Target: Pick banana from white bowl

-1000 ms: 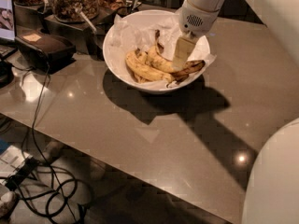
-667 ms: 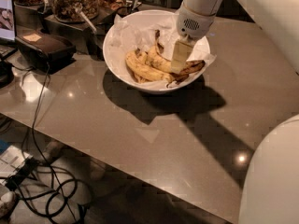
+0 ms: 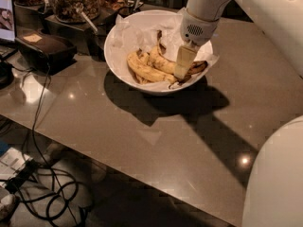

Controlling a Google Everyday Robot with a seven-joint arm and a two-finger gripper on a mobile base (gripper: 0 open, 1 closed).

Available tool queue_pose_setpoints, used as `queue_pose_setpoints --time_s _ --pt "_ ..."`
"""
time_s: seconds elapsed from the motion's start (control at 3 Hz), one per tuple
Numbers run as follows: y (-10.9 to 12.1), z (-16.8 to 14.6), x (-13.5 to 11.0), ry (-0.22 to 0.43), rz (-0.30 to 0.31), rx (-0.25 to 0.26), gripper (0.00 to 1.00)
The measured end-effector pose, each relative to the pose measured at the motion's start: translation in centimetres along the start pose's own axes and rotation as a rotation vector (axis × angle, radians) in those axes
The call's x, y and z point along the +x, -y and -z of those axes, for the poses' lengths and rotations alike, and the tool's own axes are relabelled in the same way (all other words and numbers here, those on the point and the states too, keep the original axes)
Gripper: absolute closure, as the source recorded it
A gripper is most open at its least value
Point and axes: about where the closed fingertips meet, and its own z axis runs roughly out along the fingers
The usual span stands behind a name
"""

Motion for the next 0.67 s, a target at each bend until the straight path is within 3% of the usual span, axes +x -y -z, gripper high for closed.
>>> queue_pose_setpoints --time_s 0.67 --pt "0.53 -0.07 0.47 -0.010 0.002 0.012 0.45"
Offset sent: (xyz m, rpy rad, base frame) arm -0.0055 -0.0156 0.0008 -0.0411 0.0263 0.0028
